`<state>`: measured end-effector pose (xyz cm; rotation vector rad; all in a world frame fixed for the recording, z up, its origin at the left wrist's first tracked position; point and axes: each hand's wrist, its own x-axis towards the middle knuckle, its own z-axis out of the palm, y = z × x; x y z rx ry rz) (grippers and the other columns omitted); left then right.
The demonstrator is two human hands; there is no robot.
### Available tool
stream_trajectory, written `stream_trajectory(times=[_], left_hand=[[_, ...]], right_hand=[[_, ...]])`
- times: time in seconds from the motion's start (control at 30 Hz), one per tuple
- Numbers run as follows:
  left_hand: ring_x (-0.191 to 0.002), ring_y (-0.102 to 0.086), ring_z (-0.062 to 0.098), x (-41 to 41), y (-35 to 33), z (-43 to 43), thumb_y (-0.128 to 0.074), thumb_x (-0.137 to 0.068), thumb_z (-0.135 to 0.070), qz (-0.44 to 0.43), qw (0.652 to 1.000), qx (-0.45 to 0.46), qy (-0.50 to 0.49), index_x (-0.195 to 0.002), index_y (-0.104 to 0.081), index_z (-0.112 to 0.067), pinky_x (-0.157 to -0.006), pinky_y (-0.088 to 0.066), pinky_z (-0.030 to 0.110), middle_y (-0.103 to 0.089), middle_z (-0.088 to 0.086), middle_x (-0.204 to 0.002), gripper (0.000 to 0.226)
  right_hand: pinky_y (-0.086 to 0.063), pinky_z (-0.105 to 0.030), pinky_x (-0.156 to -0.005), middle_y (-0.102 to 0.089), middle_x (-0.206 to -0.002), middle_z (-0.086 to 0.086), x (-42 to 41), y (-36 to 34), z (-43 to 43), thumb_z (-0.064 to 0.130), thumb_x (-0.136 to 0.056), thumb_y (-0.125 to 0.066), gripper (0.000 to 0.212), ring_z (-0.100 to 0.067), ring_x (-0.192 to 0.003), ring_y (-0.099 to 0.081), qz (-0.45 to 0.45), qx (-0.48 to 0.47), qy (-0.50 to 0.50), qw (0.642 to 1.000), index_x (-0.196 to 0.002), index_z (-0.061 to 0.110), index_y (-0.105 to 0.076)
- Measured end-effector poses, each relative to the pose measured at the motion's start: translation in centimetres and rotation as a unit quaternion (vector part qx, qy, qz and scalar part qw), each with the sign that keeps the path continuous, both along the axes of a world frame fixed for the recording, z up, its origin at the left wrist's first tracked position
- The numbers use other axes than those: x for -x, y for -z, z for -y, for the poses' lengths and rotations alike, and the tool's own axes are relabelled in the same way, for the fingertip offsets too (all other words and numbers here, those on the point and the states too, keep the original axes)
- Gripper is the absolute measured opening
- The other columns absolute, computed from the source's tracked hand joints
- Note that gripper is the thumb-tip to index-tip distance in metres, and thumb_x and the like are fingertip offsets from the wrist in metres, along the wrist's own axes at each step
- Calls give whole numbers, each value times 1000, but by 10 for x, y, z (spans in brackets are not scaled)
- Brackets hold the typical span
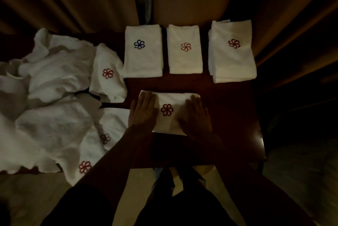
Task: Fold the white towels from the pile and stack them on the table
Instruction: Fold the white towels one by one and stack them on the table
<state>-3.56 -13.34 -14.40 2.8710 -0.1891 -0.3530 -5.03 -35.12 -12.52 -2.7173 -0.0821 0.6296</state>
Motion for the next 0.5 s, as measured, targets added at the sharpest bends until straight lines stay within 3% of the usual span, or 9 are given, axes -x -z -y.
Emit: stream_trajectory(times=[0.1, 0.23, 0.33, 0.4, 0.5], left_hand=[[-154, 4, 21, 7, 9, -7, -21, -102, -53, -13, 1000, -11, -12, -159, -8, -28, -119, -11, 59, -1, -3, -167, 64], [-152, -1, 39, 1, 10, -9, -17, -100, -62, -51, 998, -28, -27, -158, 0, -38, -117, -15, 65, 6, 3, -167, 65], [-145, -16, 51, 1, 8, -8, -28, -98, -64, -49, 998, -25, -35, -157, -5, -40, -111, -29, 66, 2, 8, -167, 68], [-143, -21, 49, -2, 5, -10, -36, -95, -65, -43, 997, -7, -66, -157, -8, -39, -106, -36, 64, -4, 10, -165, 73], [-139, -28, 39, -10, -1, -14, -50, -86, -72, -93, 977, 52, -184, -156, -9, -28, -106, -38, 57, -22, 15, -156, 93]], right_hand=[[-1, -56, -121, 22, -165, -4, -3, 3, 2, 67, -89, -54, 105, -25, -151, 21, -36, 6, -18, 999, -159, 21, 9], [2, -60, -118, 29, -163, -1, -1, 14, 1, 74, -87, -47, 105, -24, -149, 26, -32, 18, -20, 999, -157, 27, 17], [-4, -61, -118, 27, -164, -2, -2, 19, 2, 72, -88, -49, 106, -25, -150, 23, -40, 6, -10, 999, -157, 27, 16], [-18, -56, -121, 7, -167, -9, -2, 19, 0, 64, -88, -56, 99, -30, -153, 4, -4, -56, 40, 998, -160, 20, -4], [-36, -36, -110, -29, -157, -12, -2, 13, -2, 49, -90, -61, 76, -29, -142, -33, 62, -148, 234, 959, -153, 16, -32]])
